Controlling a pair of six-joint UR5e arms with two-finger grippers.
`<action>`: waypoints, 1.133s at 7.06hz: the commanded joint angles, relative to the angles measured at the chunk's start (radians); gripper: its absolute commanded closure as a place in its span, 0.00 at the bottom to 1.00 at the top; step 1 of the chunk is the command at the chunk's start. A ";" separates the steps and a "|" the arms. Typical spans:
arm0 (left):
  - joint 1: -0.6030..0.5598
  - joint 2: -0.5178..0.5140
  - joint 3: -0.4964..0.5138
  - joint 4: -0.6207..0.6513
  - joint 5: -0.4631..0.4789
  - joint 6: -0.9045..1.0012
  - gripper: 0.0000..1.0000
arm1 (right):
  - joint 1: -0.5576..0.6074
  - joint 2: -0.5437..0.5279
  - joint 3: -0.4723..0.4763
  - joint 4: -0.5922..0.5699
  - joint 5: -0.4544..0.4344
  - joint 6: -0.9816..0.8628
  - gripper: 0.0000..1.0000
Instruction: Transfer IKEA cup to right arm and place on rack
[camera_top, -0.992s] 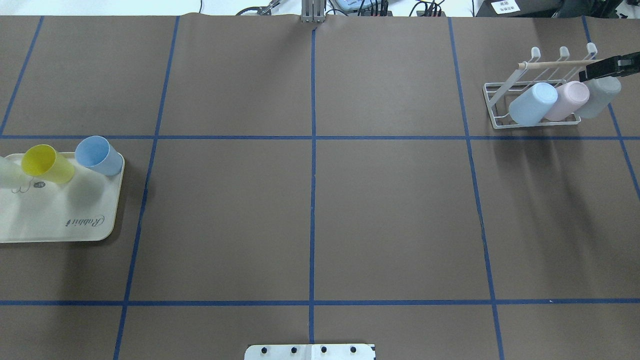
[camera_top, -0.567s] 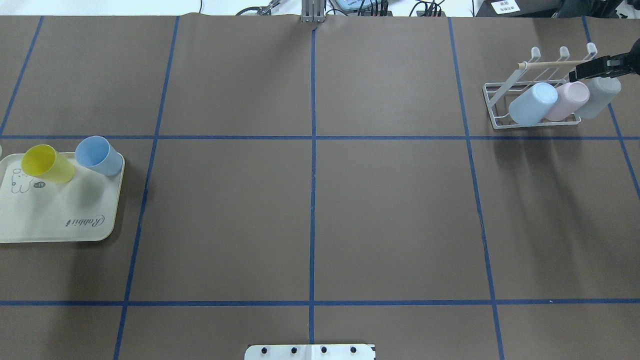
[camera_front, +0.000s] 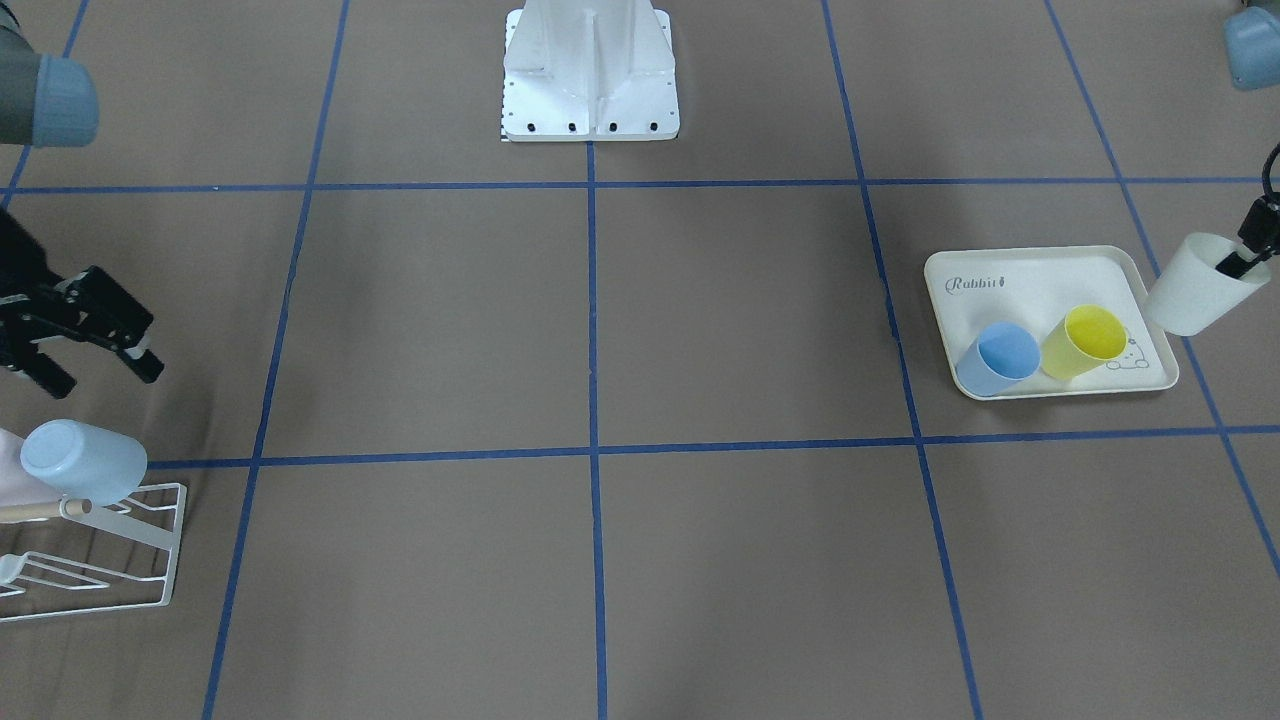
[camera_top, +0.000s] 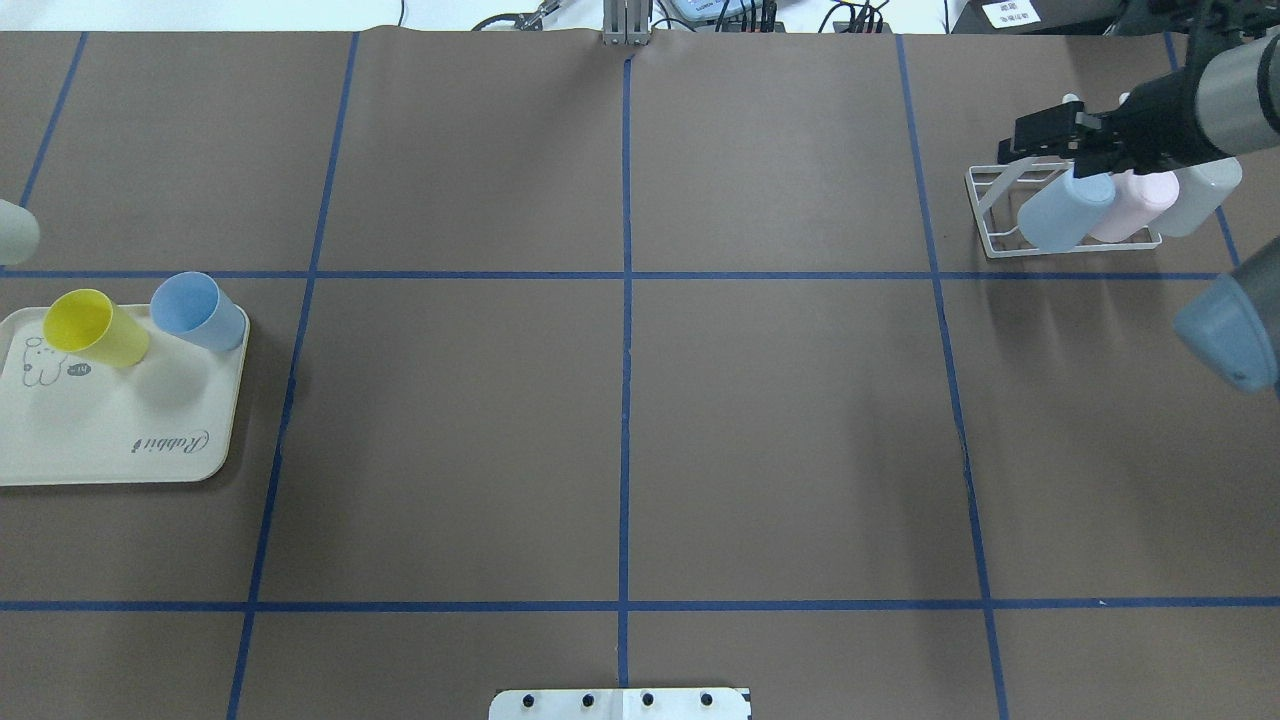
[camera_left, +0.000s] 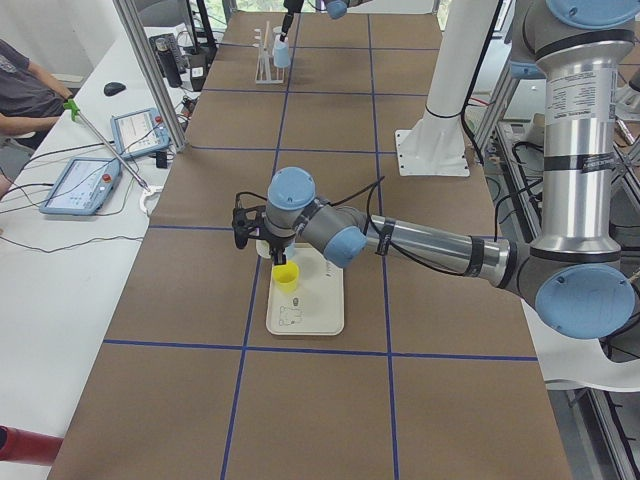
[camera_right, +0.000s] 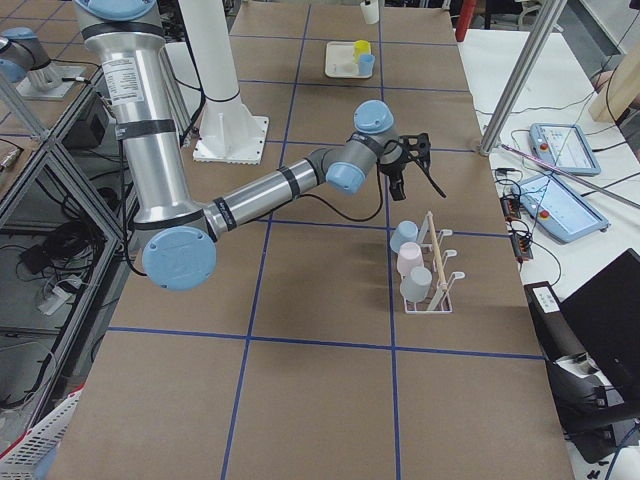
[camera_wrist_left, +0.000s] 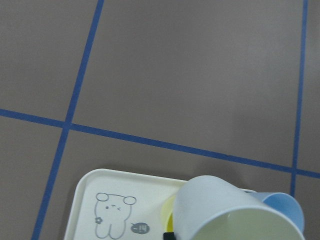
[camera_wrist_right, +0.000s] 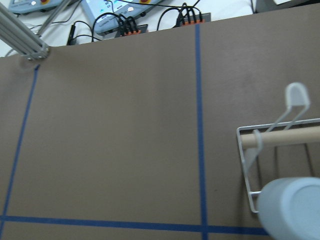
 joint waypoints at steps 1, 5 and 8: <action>0.063 -0.080 -0.046 -0.060 -0.137 -0.118 1.00 | -0.124 0.085 0.083 0.014 -0.008 0.212 0.02; 0.314 -0.323 -0.016 -0.344 -0.177 -0.527 1.00 | -0.339 0.119 0.062 0.603 -0.055 0.506 0.02; 0.373 -0.414 0.015 -0.653 -0.135 -0.996 1.00 | -0.482 0.123 0.061 0.851 -0.237 0.602 0.02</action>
